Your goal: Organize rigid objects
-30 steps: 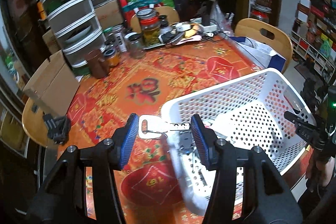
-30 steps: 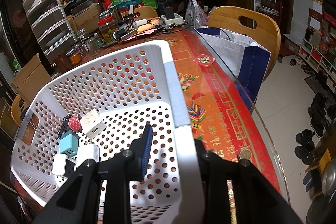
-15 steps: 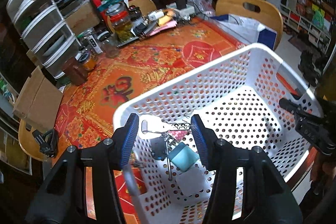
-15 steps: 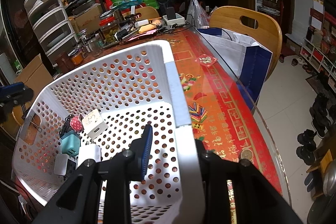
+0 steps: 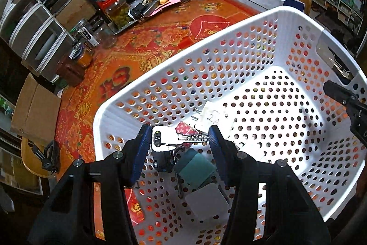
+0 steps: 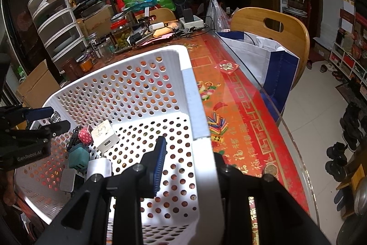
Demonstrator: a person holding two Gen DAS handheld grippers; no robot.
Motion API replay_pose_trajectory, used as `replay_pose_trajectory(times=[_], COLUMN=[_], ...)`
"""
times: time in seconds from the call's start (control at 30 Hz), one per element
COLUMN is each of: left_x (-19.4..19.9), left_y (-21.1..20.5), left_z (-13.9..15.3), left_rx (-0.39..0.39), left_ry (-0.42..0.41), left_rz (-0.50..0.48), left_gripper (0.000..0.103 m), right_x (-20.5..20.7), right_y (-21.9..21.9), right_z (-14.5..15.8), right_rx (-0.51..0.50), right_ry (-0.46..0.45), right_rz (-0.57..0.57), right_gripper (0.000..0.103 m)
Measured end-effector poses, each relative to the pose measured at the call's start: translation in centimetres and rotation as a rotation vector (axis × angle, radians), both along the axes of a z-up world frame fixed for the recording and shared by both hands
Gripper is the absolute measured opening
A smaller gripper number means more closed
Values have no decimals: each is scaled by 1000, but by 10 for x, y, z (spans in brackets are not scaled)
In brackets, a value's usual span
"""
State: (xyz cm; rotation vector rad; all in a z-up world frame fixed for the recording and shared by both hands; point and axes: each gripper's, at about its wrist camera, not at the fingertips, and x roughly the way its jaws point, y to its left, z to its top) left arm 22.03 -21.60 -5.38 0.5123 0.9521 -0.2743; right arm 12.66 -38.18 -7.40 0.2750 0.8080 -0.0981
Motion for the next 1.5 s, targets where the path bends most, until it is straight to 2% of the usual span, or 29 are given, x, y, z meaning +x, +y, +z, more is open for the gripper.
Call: replay_pose_trajectory(times=[0.13,0.23,0.3,0.4,0.47,0.53,0.6,0.7,0.8,0.9,0.93,1.03,1.2,1.3,1.4,1.5], left_x=[5,5,4,1,-1,-3,-10,-22,-41,-71,-87,-125,-213,-273,-315,-339], left_y=[0,1,4,10,17,29,40,56,73,95,107,131,169,193,206,210], left_z=[-8,-8,-4,3,7,13,20,32,46,63,71,90,123,140,142,137], left_rx=[-4,-21,-41,-71,-91,-134,-176,-226,-252,-311,-352,-413,-433,-408,-416,-449], left_ry=[31,40,28,7,-2,-13,-26,-60,-134,-224,-252,-315,-479,-584,-583,-573], left_rz=[-5,-6,-12,-19,-11,5,12,17,31,46,44,40,47,79,68,54], left_gripper=[51,61,79,93,100,102,103,103,103,103,103,103,103,103,103,103], right_x=[0,0,0,0,1,1,1,2,-9,-35,-49,-86,-161,-205,-247,-259], right_y=[0,0,0,0,0,0,1,2,9,23,31,54,106,134,154,155], right_z=[0,0,0,0,-1,-1,-1,-1,7,27,38,65,112,133,145,143], right_rx=[0,0,0,-1,-1,-5,-10,-31,-67,-98,-112,-132,-166,-191,-206,-169], right_ry=[0,0,1,3,7,12,17,48,50,-2,-33,-112,-267,-361,-460,-451], right_rz=[0,-1,-1,0,-1,5,11,1,-18,-33,-41,-46,-10,13,-2,-13], right_gripper=[28,28,28,29,35,59,72,79,80,87,90,92,93,101,103,103])
